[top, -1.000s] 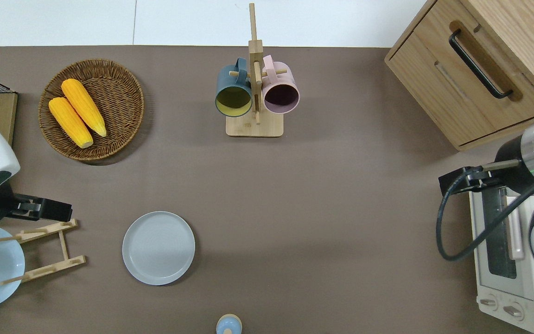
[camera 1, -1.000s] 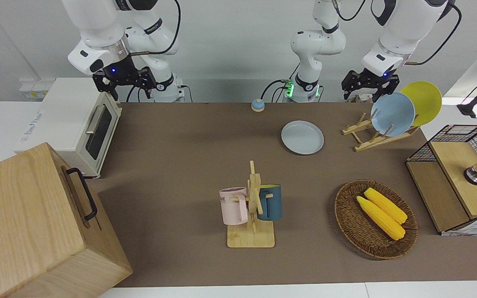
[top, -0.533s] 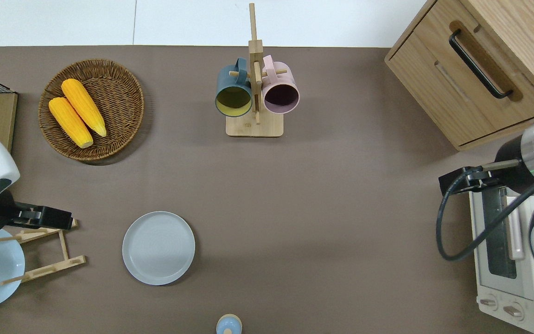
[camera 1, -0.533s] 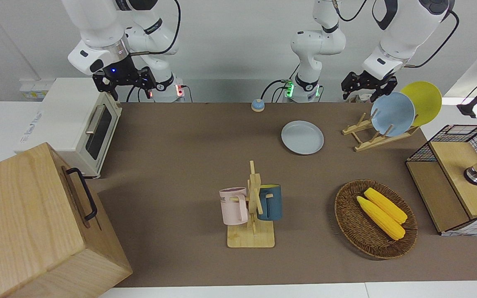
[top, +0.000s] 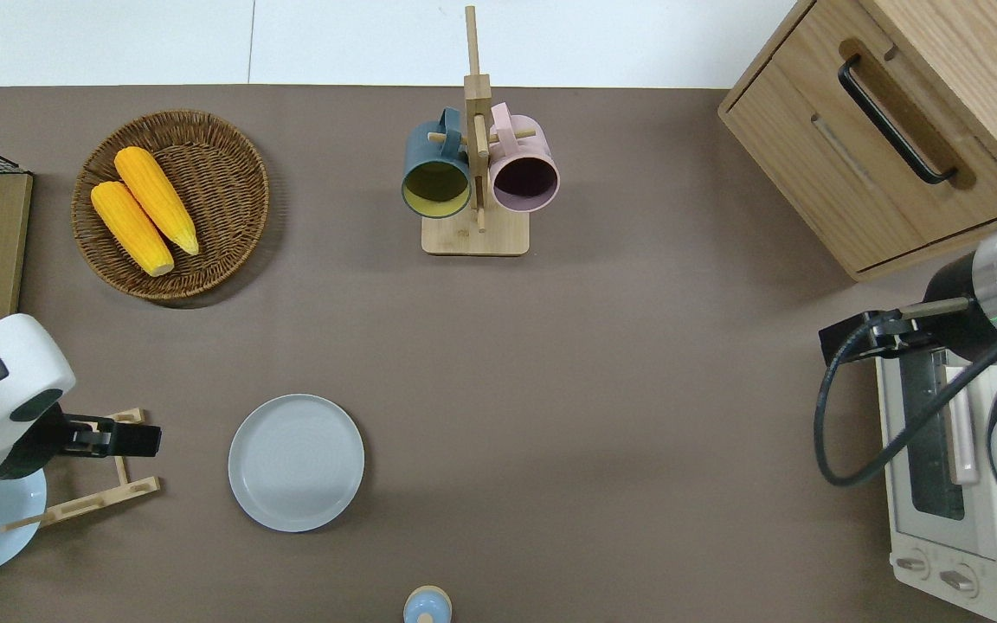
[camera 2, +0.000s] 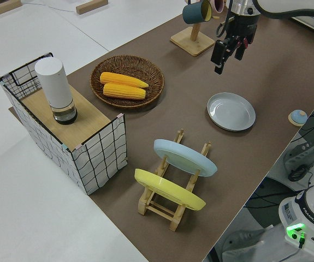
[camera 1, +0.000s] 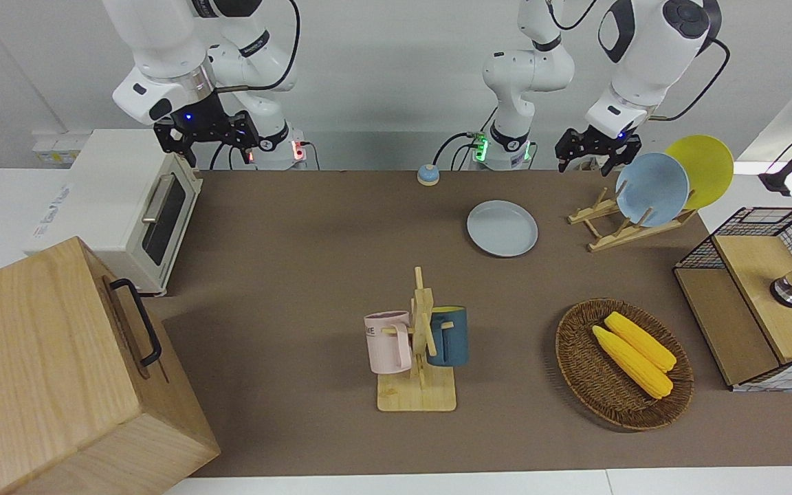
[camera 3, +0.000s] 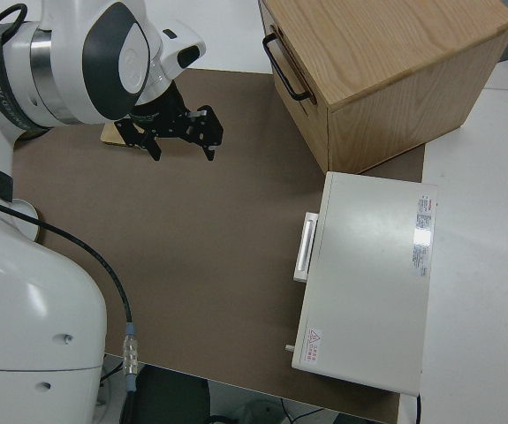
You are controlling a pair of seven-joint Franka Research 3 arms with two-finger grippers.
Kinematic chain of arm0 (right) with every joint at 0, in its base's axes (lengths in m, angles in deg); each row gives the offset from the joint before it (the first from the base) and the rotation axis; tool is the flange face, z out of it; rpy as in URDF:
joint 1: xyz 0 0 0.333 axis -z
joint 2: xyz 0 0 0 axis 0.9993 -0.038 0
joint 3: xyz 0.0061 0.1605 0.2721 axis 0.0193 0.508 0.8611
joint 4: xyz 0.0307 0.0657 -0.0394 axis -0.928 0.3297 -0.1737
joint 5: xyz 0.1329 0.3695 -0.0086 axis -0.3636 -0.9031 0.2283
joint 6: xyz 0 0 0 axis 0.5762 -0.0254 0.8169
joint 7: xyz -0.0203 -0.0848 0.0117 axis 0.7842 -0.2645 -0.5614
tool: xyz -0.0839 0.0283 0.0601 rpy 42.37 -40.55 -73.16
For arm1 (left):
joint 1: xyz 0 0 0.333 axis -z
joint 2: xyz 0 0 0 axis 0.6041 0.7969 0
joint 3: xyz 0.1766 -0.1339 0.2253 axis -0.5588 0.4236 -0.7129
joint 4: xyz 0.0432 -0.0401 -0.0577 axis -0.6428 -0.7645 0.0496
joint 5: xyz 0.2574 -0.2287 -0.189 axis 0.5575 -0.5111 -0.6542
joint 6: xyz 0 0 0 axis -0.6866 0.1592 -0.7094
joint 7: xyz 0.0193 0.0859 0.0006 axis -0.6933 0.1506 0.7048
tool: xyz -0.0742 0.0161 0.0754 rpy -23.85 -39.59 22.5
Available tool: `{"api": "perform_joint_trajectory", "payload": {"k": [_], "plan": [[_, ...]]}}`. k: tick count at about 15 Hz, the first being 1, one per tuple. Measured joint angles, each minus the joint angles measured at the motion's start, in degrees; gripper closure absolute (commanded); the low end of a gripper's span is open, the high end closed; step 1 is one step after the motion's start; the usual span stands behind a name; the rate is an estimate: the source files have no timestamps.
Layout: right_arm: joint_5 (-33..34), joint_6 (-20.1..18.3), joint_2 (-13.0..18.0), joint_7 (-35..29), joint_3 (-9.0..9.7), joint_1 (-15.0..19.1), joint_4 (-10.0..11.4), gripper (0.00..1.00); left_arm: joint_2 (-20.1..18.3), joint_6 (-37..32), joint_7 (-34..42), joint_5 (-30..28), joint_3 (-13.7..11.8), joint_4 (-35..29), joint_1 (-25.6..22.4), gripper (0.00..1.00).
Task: Pick gray plate from table and place it on lower plate rack with left arm
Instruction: 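Move the left gripper from the rack toward the gray plate's rim, then grasp the rim of the gray plate nearest the left gripper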
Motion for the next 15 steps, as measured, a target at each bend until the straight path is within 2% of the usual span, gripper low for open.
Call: {"api": "perform_joint_trajectory", "payload": {"k": [8,15], "plan": [[0.0,0.0,0.0,0.0,0.00,0.0,0.0,0.017,-2.4,20.2,-0.3,0.0,0.0,-17.8,0.0,0.01],[0.0,0.0,0.0,0.0,0.00,0.0,0.0,0.017,-3.0,29.9,-6.1,0.0,2.0,-27.0,0.1,0.01]]}}
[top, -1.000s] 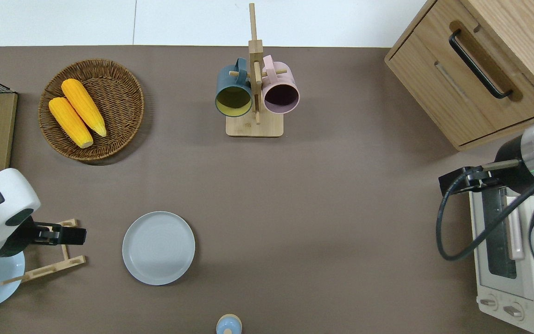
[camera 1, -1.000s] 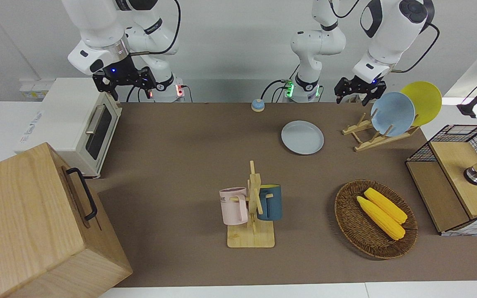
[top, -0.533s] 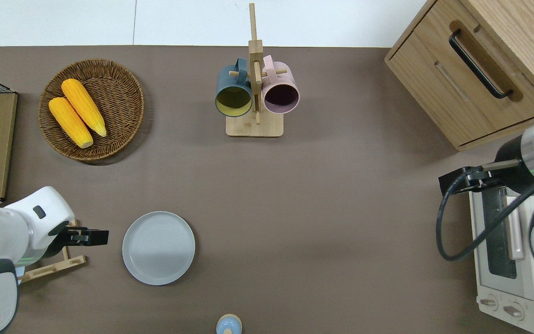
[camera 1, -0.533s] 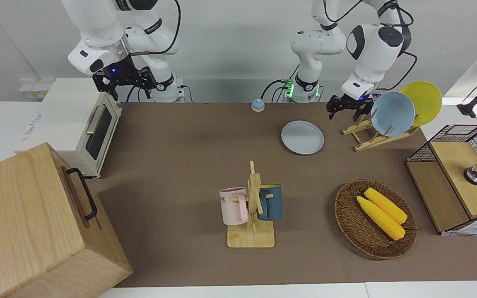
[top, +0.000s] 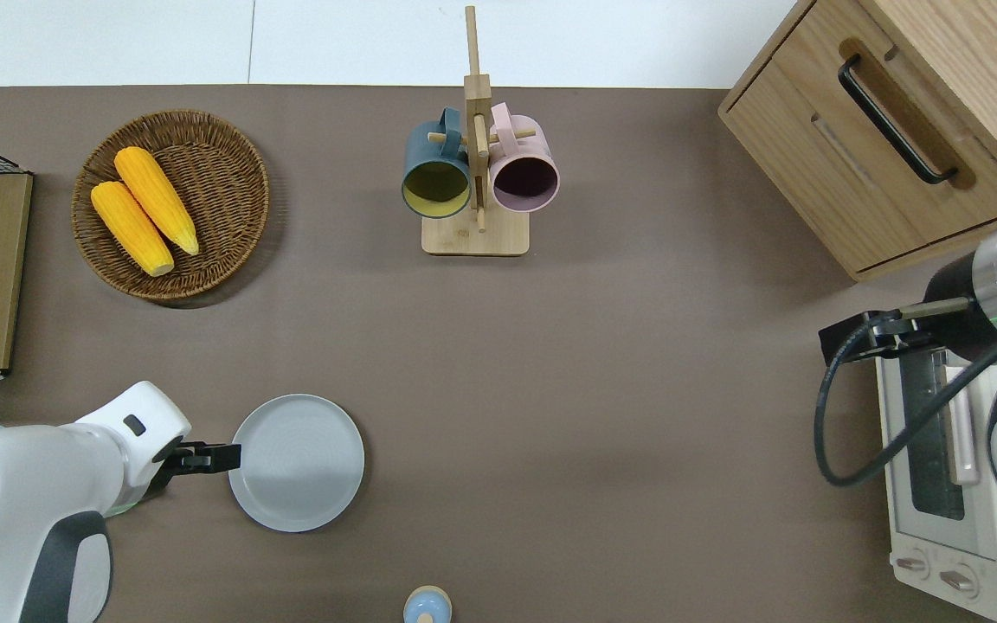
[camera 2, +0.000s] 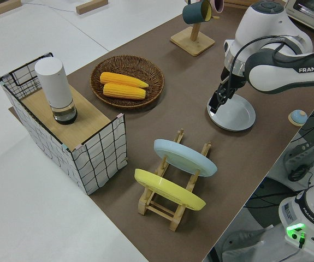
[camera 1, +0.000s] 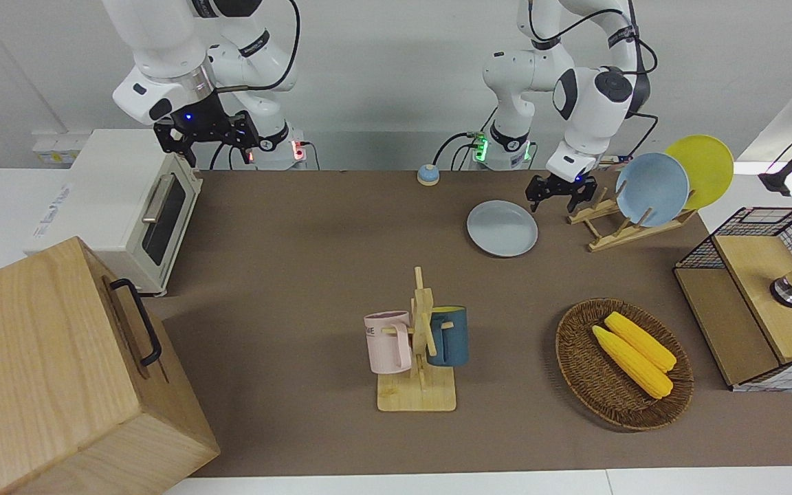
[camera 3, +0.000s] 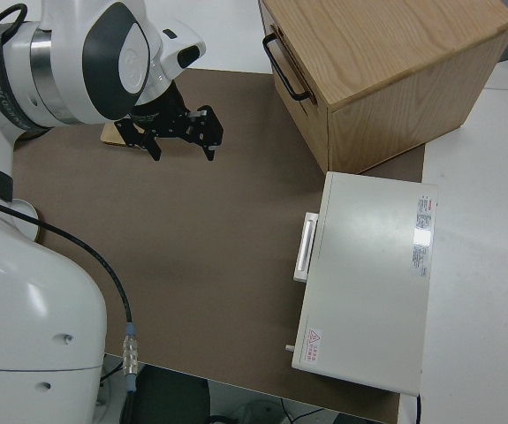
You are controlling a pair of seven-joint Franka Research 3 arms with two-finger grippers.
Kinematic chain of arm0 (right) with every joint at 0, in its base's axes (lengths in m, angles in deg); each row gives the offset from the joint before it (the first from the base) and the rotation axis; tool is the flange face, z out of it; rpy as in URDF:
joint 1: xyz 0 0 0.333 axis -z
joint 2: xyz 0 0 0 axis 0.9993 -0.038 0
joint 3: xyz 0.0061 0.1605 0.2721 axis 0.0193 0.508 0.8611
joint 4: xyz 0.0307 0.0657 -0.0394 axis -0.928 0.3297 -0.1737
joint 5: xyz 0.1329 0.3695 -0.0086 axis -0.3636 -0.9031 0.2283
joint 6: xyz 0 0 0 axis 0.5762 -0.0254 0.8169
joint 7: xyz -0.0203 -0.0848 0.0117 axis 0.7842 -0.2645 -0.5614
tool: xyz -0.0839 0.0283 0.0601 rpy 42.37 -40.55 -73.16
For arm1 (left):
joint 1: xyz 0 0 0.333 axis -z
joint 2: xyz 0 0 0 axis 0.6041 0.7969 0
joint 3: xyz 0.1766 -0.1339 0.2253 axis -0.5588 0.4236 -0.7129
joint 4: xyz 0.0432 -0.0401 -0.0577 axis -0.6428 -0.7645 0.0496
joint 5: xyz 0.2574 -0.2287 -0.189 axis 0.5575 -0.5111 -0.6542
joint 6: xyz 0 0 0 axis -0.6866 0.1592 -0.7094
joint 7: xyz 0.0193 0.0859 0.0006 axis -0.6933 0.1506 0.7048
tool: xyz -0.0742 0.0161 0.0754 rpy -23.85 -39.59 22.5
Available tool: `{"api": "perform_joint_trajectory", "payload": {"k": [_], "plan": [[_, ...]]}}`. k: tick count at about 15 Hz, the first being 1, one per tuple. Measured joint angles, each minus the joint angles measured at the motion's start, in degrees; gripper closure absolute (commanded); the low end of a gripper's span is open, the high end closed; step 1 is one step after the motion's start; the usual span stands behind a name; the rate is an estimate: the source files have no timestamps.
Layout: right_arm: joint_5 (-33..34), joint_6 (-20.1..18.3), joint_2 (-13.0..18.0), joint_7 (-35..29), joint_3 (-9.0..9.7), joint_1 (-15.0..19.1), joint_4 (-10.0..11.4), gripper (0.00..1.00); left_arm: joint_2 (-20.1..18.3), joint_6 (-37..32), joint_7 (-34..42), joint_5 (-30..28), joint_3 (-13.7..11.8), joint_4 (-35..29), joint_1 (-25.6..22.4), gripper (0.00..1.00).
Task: Pick gray plate from table and place it on lower plate rack with left arm
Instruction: 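Grasp the rim of the gray plate nearest the left gripper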
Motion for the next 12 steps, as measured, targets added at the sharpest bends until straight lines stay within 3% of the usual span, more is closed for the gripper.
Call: {"api": "perform_joint_trajectory", "payload": {"k": [12], "plan": [[0.0,0.0,0.0,0.0,0.00,0.0,0.0,0.017,2.0,10.1,-1.1,0.0,0.0,-7.5,0.0,0.01]]}}
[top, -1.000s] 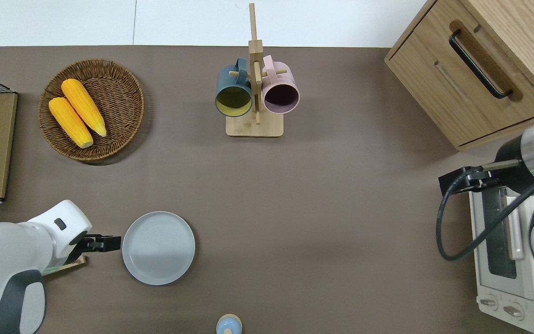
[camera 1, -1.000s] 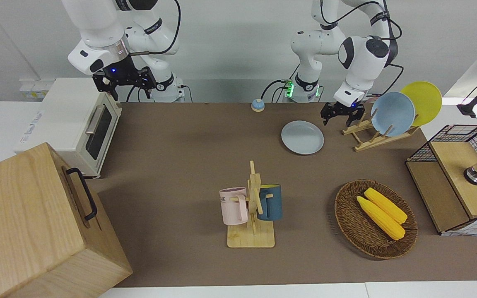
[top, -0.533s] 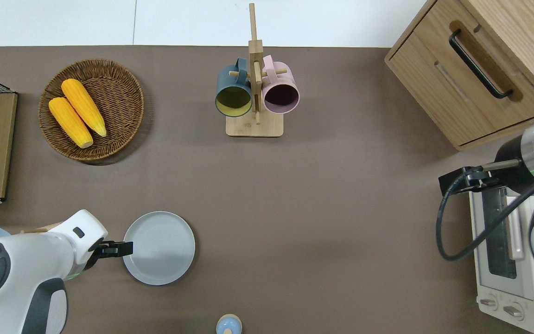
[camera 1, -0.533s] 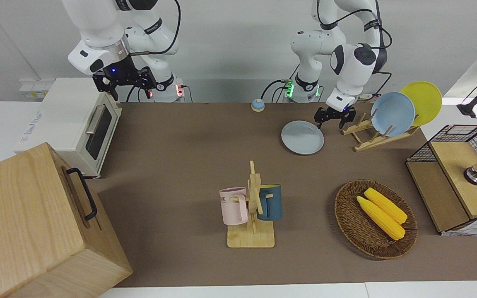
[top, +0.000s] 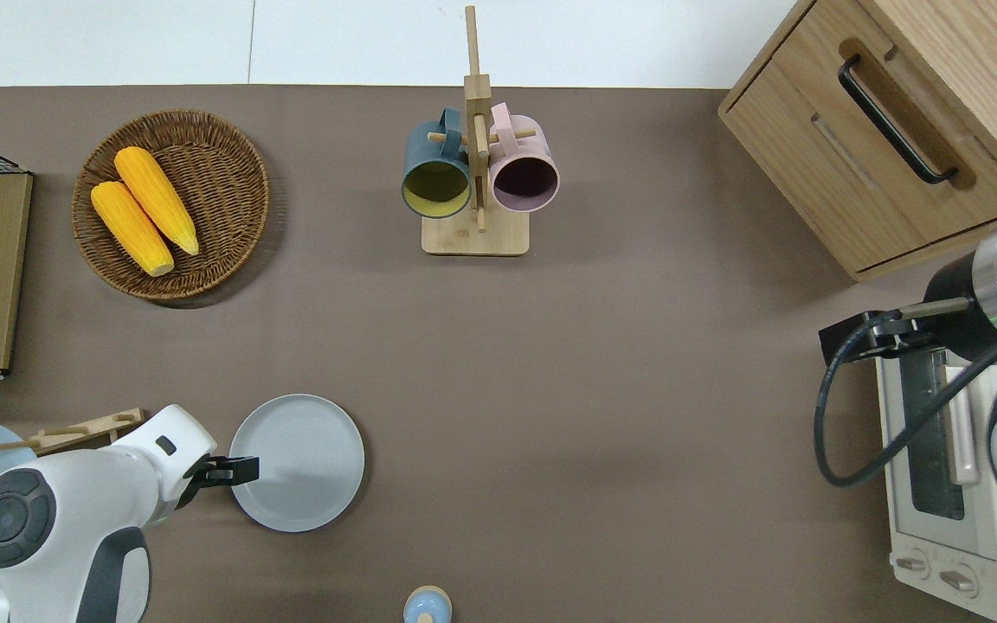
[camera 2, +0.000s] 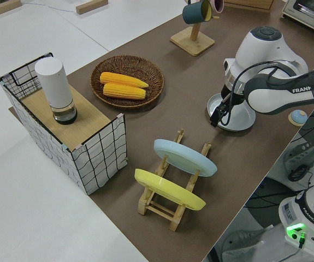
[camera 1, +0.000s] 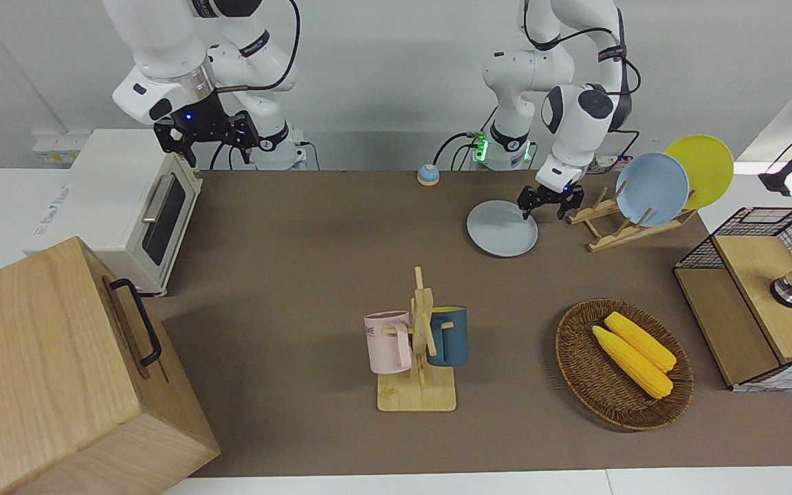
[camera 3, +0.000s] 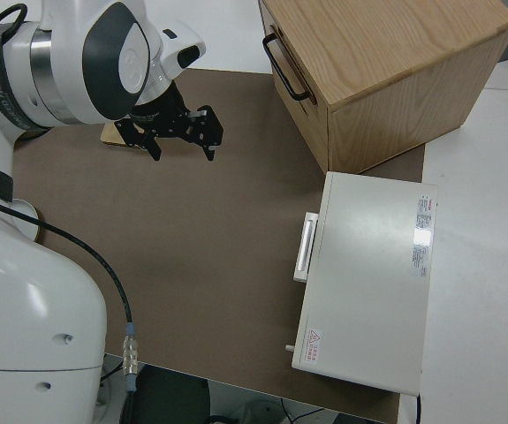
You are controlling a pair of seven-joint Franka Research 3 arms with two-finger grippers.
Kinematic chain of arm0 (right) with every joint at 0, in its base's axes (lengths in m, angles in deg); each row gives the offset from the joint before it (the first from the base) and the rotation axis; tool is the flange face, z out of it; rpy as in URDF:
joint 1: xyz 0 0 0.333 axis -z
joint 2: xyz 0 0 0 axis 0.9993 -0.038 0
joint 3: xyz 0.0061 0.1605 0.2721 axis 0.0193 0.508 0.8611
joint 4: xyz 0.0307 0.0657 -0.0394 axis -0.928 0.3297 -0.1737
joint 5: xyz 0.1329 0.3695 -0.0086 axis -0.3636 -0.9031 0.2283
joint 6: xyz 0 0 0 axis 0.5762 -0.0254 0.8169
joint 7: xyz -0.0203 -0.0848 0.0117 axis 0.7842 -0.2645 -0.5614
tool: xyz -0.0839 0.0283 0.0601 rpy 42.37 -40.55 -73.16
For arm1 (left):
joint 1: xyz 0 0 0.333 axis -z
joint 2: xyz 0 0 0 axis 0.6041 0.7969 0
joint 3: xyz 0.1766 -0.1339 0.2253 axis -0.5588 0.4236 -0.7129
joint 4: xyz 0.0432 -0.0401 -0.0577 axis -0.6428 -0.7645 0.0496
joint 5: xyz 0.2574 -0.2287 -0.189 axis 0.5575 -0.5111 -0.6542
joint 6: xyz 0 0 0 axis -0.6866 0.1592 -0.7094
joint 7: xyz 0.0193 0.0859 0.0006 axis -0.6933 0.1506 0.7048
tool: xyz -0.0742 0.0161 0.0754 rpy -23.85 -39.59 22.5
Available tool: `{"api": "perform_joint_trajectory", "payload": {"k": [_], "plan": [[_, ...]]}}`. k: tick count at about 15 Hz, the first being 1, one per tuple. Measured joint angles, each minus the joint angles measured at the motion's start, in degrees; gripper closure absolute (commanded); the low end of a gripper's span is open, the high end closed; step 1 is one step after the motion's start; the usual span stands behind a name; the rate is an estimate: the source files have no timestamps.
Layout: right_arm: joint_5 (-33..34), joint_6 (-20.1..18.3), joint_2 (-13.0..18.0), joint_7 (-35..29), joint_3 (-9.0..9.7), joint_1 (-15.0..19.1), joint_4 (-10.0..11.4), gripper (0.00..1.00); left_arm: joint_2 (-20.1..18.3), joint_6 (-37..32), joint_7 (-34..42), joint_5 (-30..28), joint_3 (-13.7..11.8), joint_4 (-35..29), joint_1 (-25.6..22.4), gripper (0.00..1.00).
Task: Pick gray plate from table and place it on lower plate rack with left arm
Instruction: 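Grasp the rim of the gray plate nearest the left gripper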
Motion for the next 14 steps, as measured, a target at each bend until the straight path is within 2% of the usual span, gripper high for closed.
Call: {"api": "perform_joint_trajectory", "payload": {"k": [5,6,7,10,11,13,14], "plan": [[0.0,0.0,0.0,0.0,0.00,0.0,0.0,0.017,3.5,1.9,0.0,0.0,0.1,-0.1,0.0,0.01],[0.0,0.0,0.0,0.0,0.00,0.0,0.0,0.017,4.1,1.9,0.0,0.0,0.1,-0.1,0.0,0.06],[0.0,0.0,0.0,0.0,0.00,0.0,0.0,0.017,4.7,2.1,0.0,0.0,0.1,-0.1,0.0,0.15],[0.0,0.0,0.0,0.0,0.00,0.0,0.0,0.017,5.2,2.3,0.0,0.0,0.1,-0.1,0.0,0.68],[0.0,0.0,0.0,0.0,0.00,0.0,0.0,0.017,5.2,2.3,0.0,0.0,0.1,-0.1,0.0,0.81],[0.0,0.0,0.0,0.0,0.00,0.0,0.0,0.017,5.2,2.3,0.0,0.0,0.1,-0.1,0.0,1.00],[0.0,0.0,0.0,0.0,0.00,0.0,0.0,0.017,5.2,2.3,0.0,0.0,0.1,-0.1,0.0,1.00]]}}
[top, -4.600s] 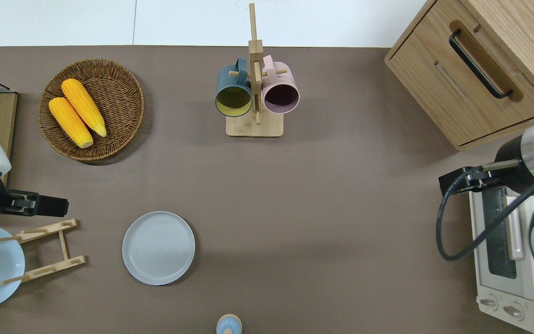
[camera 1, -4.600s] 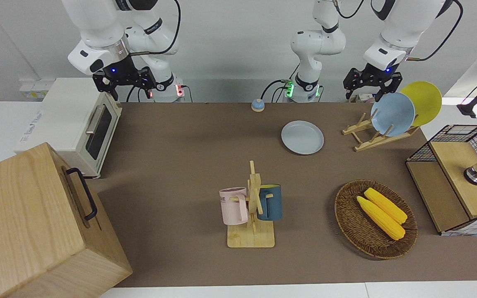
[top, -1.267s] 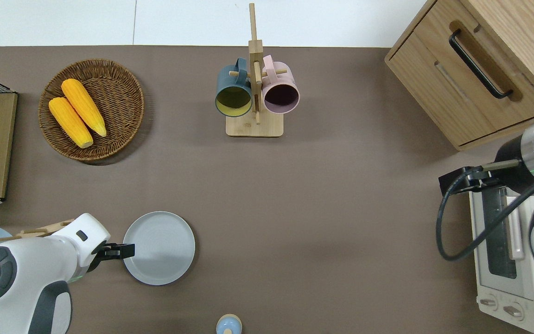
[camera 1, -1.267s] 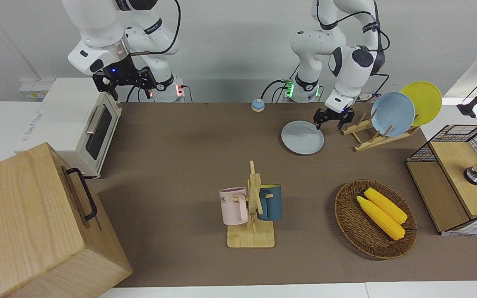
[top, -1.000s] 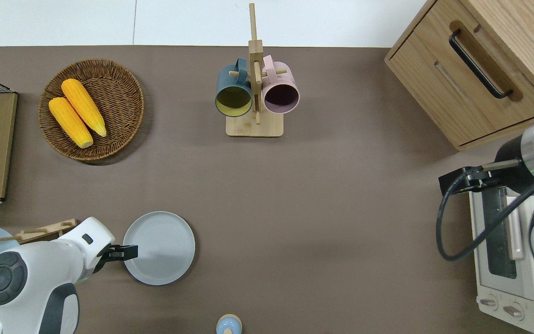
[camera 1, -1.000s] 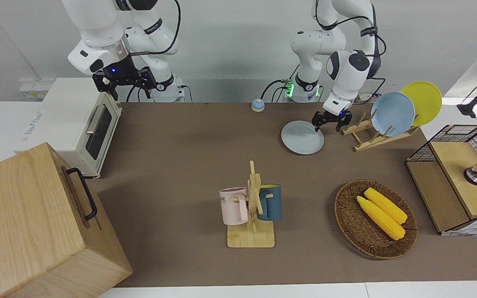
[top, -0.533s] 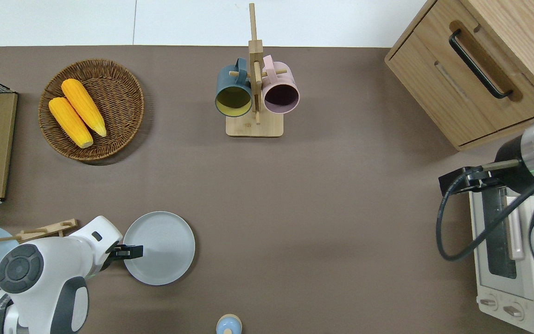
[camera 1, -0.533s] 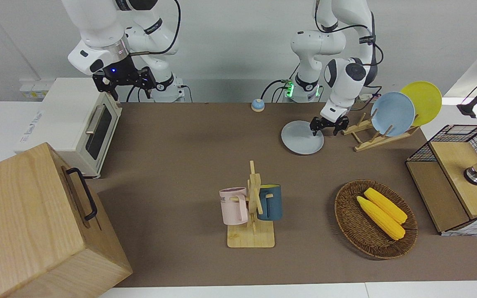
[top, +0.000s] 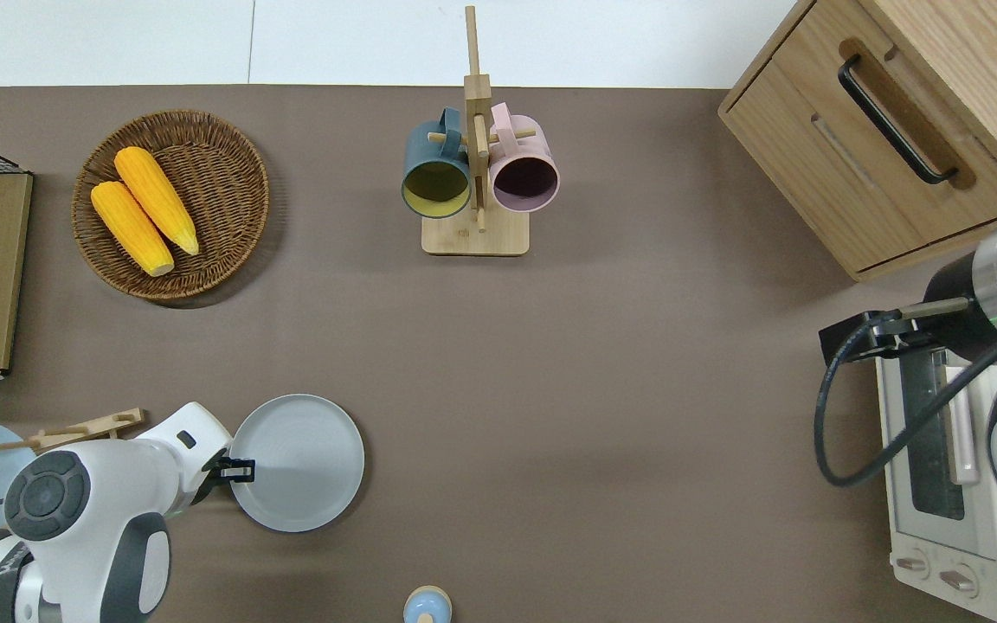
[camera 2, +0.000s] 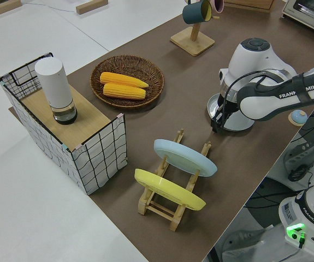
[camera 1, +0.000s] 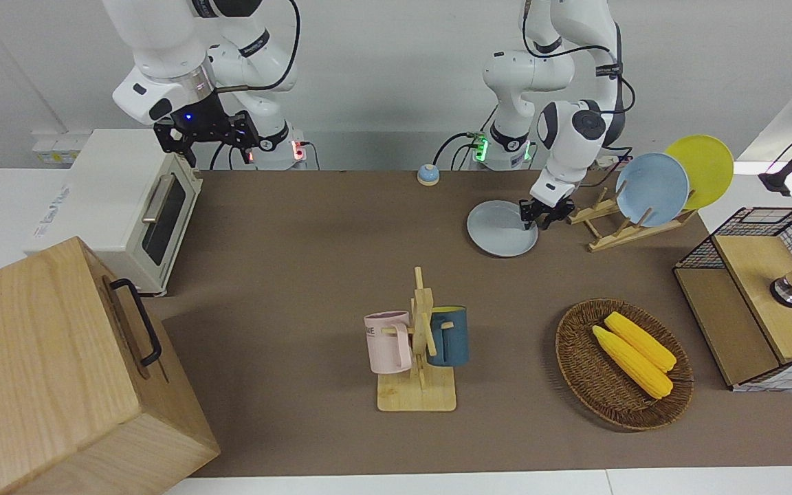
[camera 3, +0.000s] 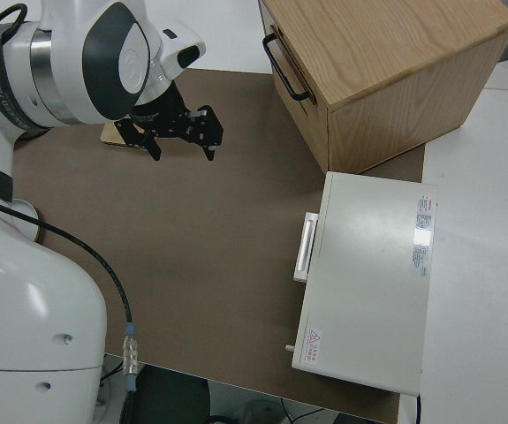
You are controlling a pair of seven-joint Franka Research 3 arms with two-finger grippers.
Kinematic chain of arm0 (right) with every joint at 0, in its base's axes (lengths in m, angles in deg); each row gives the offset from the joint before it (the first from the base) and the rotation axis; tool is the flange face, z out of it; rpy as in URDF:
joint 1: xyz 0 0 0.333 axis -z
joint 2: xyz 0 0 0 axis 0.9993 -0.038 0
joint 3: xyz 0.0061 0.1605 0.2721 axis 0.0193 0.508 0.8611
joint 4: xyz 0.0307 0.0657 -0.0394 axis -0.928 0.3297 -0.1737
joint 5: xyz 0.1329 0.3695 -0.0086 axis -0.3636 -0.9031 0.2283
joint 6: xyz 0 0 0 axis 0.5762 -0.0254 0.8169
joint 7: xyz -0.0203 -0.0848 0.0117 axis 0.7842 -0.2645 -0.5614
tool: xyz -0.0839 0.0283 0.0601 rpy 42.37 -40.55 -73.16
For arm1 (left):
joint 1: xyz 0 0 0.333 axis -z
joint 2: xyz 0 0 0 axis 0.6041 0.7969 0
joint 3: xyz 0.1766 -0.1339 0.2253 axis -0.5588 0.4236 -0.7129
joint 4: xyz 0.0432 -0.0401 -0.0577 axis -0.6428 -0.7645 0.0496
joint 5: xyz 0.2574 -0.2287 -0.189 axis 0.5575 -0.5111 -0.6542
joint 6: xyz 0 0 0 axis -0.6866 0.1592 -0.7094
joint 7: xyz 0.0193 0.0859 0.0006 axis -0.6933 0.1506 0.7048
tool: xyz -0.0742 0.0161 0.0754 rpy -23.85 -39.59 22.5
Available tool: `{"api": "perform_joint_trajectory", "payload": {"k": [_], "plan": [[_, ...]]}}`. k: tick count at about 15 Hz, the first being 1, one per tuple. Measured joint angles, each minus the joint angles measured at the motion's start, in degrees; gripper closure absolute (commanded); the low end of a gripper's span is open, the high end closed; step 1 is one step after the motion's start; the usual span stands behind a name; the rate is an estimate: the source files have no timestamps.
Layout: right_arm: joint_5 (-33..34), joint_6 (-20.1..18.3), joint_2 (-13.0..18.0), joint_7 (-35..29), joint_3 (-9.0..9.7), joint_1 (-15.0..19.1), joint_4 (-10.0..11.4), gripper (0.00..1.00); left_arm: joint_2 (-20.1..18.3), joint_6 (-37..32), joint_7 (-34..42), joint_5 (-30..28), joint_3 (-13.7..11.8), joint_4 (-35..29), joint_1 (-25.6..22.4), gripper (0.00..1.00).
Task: Pick gray plate from table and place it on lower plate rack with left arm
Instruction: 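Grasp the rim of the gray plate nearest the left gripper, then lift the gray plate and carry it toward the wooden rack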
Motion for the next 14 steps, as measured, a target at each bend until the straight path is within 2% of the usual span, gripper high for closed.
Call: {"api": "perform_joint_trajectory", "payload": {"k": [10,14], "plan": [[0.0,0.0,0.0,0.0,0.00,0.0,0.0,0.017,-0.5,-0.2,0.0,0.0,0.3,0.5,0.3,1.00],[0.0,0.0,0.0,0.0,0.00,0.0,0.0,0.017,-0.8,-6.1,0.1,0.0,0.3,4.9,0.3,1.00]]}}
